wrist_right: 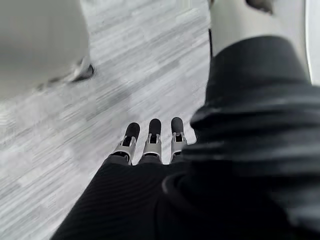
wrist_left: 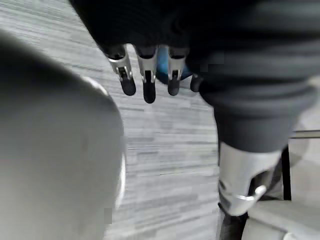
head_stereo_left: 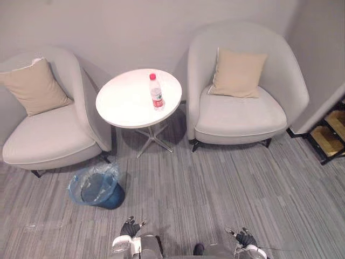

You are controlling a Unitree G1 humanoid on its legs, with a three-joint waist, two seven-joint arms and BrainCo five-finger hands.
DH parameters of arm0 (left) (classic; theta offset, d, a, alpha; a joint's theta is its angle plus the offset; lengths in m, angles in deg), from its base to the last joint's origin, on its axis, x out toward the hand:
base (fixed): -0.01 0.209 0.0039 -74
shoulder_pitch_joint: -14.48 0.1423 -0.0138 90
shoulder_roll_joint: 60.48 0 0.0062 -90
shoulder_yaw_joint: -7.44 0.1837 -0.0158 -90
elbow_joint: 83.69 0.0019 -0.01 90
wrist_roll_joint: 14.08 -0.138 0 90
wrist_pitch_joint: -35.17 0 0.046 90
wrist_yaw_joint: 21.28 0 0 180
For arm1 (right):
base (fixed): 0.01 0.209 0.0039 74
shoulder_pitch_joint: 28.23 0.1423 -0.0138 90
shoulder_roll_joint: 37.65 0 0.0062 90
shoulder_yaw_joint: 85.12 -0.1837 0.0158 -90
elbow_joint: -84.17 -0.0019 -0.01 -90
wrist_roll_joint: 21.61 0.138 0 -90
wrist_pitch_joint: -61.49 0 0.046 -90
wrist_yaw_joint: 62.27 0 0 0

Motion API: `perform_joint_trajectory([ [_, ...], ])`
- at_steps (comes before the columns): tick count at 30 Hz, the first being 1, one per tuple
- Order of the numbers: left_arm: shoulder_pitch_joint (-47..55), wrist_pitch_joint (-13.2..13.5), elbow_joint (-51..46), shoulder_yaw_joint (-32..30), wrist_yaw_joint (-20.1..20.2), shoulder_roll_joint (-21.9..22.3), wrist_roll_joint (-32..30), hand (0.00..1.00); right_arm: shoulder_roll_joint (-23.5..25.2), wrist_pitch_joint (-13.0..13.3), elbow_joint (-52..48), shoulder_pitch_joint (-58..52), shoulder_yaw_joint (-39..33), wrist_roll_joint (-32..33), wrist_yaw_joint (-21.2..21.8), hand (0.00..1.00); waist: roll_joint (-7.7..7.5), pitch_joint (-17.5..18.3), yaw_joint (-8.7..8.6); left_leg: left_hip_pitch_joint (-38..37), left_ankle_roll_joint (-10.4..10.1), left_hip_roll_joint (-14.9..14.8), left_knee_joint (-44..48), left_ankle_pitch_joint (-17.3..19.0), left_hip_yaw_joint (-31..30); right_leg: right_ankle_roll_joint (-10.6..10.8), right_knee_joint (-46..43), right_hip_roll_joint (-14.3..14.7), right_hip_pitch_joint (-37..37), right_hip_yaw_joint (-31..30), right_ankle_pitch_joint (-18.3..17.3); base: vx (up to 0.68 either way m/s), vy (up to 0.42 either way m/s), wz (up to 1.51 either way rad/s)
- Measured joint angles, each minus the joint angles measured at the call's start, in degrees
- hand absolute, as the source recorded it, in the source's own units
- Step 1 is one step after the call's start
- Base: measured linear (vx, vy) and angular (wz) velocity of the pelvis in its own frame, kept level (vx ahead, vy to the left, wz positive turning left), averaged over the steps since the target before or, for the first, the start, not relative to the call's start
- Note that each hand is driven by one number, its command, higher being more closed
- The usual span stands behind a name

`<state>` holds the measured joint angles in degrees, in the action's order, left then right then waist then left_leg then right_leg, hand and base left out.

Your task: Gather rubbish on tea table into small bin, then transfer packed bag to large trash can.

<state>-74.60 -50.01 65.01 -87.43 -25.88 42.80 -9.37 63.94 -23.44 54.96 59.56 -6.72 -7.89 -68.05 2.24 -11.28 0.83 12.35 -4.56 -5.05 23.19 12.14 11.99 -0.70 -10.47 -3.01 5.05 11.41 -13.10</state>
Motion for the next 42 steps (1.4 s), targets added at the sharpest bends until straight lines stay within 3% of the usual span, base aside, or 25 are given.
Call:
perform_joint_trajectory([
  [1, 0.1, 0.0, 0.3, 0.8, 0.0, -0.1, 0.0, 0.0, -0.2, 0.0, 0.7, 0.0, -0.1, 0.0, 0.0, 0.0, 0.16, 0.1, 0.3, -0.5, 0.0, 2.1, -8.3, -4.3, -0.5, 1.2, 0.9, -0.5, 1.7, -0.2, -0.7, 0.41, 0.133, 0.01],
  [2, 0.1, 0.1, 0.5, 1.3, 0.0, -0.3, 0.1, 0.0, -0.3, 0.0, 1.1, 0.0, -0.1, -0.1, 0.0, 0.0, 0.22, 0.1, 0.68, -0.8, 0.8, 2.6, -9.9, -7.2, -0.9, 1.6, 1.1, -0.5, 2.3, -0.7, -1.0, 0.43, 0.165, -0.23],
  [3, -0.1, 0.3, 0.6, 1.8, 0.1, -0.5, 0.4, 0.0, 0.0, -0.1, 2.1, 0.0, 0.0, -0.1, 0.0, 0.0, -1.06, 0.6, 1.73, -1.6, 4.5, 4.0, -10.2, -9.7, -0.6, 3.1, 1.2, -1.4, 3.0, -2.5, -2.0, 0.47, 0.166, -0.2],
  [5, -0.4, 0.6, 1.1, 2.6, 0.3, -1.6, 0.3, 0.0, 0.9, -0.1, 2.8, 0.8, 0.4, -0.4, 0.2, 0.0, -2.22, 1.3, 1.63, -1.1, 6.3, 5.2, -7.9, -6.7, 0.2, 3.9, -0.1, -3.0, 2.8, -4.2, -2.4, 0.52, 0.182, -0.08],
  [7, -0.5, 0.7, 1.8, 3.9, 0.4, -2.2, 0.1, 0.0, 1.0, -0.3, 3.4, 1.0, 0.4, -1.6, 0.3, 0.0, -3.04, 1.8, 1.82, -3.3, 7.3, 5.9, -7.0, -3.6, 1.0, 4.9, -10.5, -4.1, -0.5, -7.0, -2.7, 0.47, 0.189, -0.11],
  [8, -0.5, 0.7, 2.3, 4.7, 0.6, -2.8, -0.2, 0.0, 1.1, -0.3, 3.3, 1.1, 0.4, -2.6, 0.3, 0.0, -3.16, 1.8, 1.86, -5.9, 7.9, 6.6, -8.0, -2.9, 1.0, 8.0, -20.8, -5.0, -4.2, -8.4, -1.4, 0.4, 0.156, -0.08],
  [9, -0.5, 0.7, 2.9, 5.5, 0.7, -2.9, -0.2, 0.0, 1.1, -0.3, 3.2, 1.1, 0.3, -2.6, 0.6, 0.0, -3.18, 1.8, 1.72, -8.2, 8.4, 7.0, -9.2, -2.3, 0.9, 9.5, -27.9, -5.5, -6.7, -9.3, -0.8, 0.48, 0.153, 0.09],
  [10, -0.5, 0.6, 3.5, 6.7, 1.1, -3.3, -0.5, 0.0, 1.0, -0.2, 2.9, 1.2, -0.1, -2.6, 0.9, 0.0, -3.17, 1.8, 1.21, -11.2, 8.6, 7.5, -10.3, -1.5, -0.2, 9.1, -34.6, -6.1, -8.6, -8.8, -1.9, 0.4, 0.097, 0.23],
  [12, -0.5, 0.5, 4.0, 7.1, 1.2, -3.4, -0.8, 0.0, 1.0, -0.1, 2.8, 1.2, 0.0, -2.7, 1.1, 0.0, -3.04, 2.1, 0.84, -14.1, 8.7, 7.8, -11.6, -1.5, -1.5, 7.6, -37.7, -6.3, -10.4, -7.5, -3.6, 0.35, 0.028, 0.37],
  [13, -0.4, 0.4, 4.3, 7.1, 1.3, -3.2, -1.0, 0.0, 1.0, 0.0, 2.6, 1.3, 0.0, -2.9, 1.2, 0.0, -2.64, 2.1, 0.43, -16.7, 8.7, 7.6, -13.2, -1.5, -3.4, 5.9, -36.2, -6.1, -12.2, -5.4, -5.3, 0.37, -0.039, 0.51],
  [15, -0.3, 0.0, 4.5, 7.1, 1.3, -3.2, -1.1, 0.0, 1.0, 0.0, 2.3, 1.3, 0.0, -3.2, 1.3, 0.0, -2.64, 2.2, -0.29, -17.6, 8.7, 7.1, -13.1, -1.5, -5.0, 4.9, -32.1, -5.1, -14.1, -5.4, -6.7, 0.29, -0.088, 0.55],
  [18, -0.1, -0.2, 4.5, 6.9, 1.3, -3.1, -1.2, 0.0, 0.9, 0.2, 1.0, 1.4, 0.1, -3.1, 1.4, 0.0, -1.64, 1.8, -0.85, -19.7, 8.3, 4.3, -13.0, -1.3, -7.9, 4.4, -20.0, -0.9, -17.4, -8.9, -4.6, 0.27, -0.153, 0.55],
  [20, 0.2, -0.2, 4.5, 6.6, 1.3, -3.6, -1.2, 0.0, 1.1, 0.1, 1.3, 0.5, 0.5, -3.1, 1.4, 0.0, -3.67, 2.7, -0.93, -20.5, 5.3, 5.0, -12.0, 0.5, -9.9, 3.6, -8.3, -0.9, -16.8, -11.4, 7.3, 0.27, -0.188, 0.53],
  [21, -0.5, -0.3, 5.6, 5.8, 1.3, -2.9, -1.3, 0.0, 0.6, 0.1, 1.5, 0.7, -0.2, -2.6, 1.4, 0.0, -2.32, 2.5, -0.77, -21.4, 2.4, 3.5, -11.4, 3.2, -11.9, 2.3, -10.7, 0.2, -17.0, -10.2, 8.2, 0.3, -0.208, 0.36],
  [22, 0.0, -0.2, 5.7, 5.3, 1.3, -1.5, -1.3, 0.0, -0.5, 0.0, 1.8, 0.6, -0.1, -2.6, 1.4, 0.0, -0.34, 3.8, -0.72, -21.2, 2.3, 1.9, -11.7, 3.2, -12.2, 1.9, -9.5, 1.3, -16.4, -9.6, 7.8, 0.35, -0.24, 0.27],
  [23, 0.1, -0.2, 5.9, 5.2, 1.3, -0.9, -1.3, 0.0, -0.8, 0.0, 2.0, 0.6, -0.1, -2.6, 1.4, 0.0, 0.12, 3.8, -0.78, -21.3, 2.2, 1.4, -11.9, 3.2, -12.6, 1.7, -8.2, 1.7, -15.8, -9.0, 7.7, 0.27, -0.167, 0.25],
  [24, -0.1, -0.2, 6.3, 4.7, 1.4, 0.0, -1.4, 0.0, -1.1, 0.1, 2.0, 0.7, -1.0, -2.5, 1.4, 0.0, 1.55, 3.7, -0.86, -21.3, 1.8, 0.3, -12.0, 2.9, -13.5, 1.5, -6.1, 2.4, -14.4, -7.7, 7.8, 0.27, -0.189, 0.36],
  [25, -0.2, -0.3, 6.5, 4.7, 1.4, 0.3, -1.5, 0.0, -1.1, 0.1, 2.0, 0.7, -1.4, -2.5, 1.3, 0.0, 2.02, 3.7, -1.08, -21.0, 0.4, -0.1, -11.8, 2.1, -14.2, 1.1, -4.6, 2.7, -12.8, -6.6, 7.7, 0.17, -0.145, 0.4],
  [27, -0.4, -0.2, 6.2, 4.5, 1.4, 0.2, -2.3, 0.0, -1.1, 0.1, 2.8, 0.7, -1.3, -2.5, 1.2, 0.0, 1.67, 3.5, -1.08, -19.8, -0.2, -0.6, -7.6, 1.8, -14.0, 0.5, -2.7, 2.7, -10.1, -5.3, 7.3, 0.14, -0.135, 0.5],
  [30, -0.8, -0.2, 4.9, 4.0, 1.3, -0.9, -2.4, 0.0, -0.3, 0.1, 3.0, 0.7, -0.9, -2.5, 1.1, 0.0, -0.18, 2.4, -0.46, -13.7, -2.9, -1.6, 5.8, 0.8, -9.9, -0.3, 0.9, 1.2, -5.6, -3.4, 6.9, 0.07, -0.063, 0.46],
  [33, -0.7, -0.2, 4.9, 4.0, 1.2, -1.1, -2.4, 0.0, -0.3, 0.1, 3.1, 0.7, -0.5, -2.4, 1.0, 0.0, -0.08, 2.4, -0.42, -10.7, -1.0, -2.2, 3.0, 3.2, -5.7, -0.2, 2.6, 0.6, -3.6, -2.2, 6.8, 0.06, 0.035, 0.25],
  [34, -0.7, -0.2, 4.8, 4.1, 1.2, -1.2, -2.3, 0.0, -0.3, 0.1, 3.1, 0.7, -0.4, -2.4, 0.9, 0.0, -0.21, 2.3, -0.33, -10.3, -0.3, -1.0, -3.9, 2.0, -5.8, 0.7, 2.6, -0.4, -2.8, -1.8, 6.7, 0.08, 0.128, -0.02],
  [36, -0.7, -0.1, 4.9, 4.2, 1.2, -1.0, -2.3, 0.0, -0.8, 0.1, 3.0, 0.7, 0.5, -2.4, 0.8, 0.0, 0.38, 2.2, -0.26, -10.4, -0.6, -0.5, -10.4, -4.3, -6.7, 1.9, 2.0, -0.4, -2.4, -2.3, 6.0, 0.1, 0.162, -0.1],
  [38, -0.9, -0.2, 5.2, 4.6, 1.2, -1.6, -2.3, 0.0, -0.4, 0.2, 3.1, 1.0, 1.8, -2.5, 0.7, 0.0, -0.79, 2.8, -0.23, -11.7, -0.1, 1.7, -11.9, -4.5, -6.2, 3.5, 2.7, -2.0, -1.3, -3.2, 5.9, 0.14, 0.144, 0.0],
  [42, -1.0, -0.2, 5.3, 4.9, 1.2, -2.7, -2.3, 0.0, -0.1, 0.1, 3.1, 1.1, 2.8, -2.7, 0.6, 0.0, -1.96, 2.9, -0.04, -13.0, 0.4, 3.9, -13.3, -4.6, -6.1, 4.4, 3.8, -3.9, -0.6, -3.0, 5.7, 0.13, 0.128, 0.07],
])
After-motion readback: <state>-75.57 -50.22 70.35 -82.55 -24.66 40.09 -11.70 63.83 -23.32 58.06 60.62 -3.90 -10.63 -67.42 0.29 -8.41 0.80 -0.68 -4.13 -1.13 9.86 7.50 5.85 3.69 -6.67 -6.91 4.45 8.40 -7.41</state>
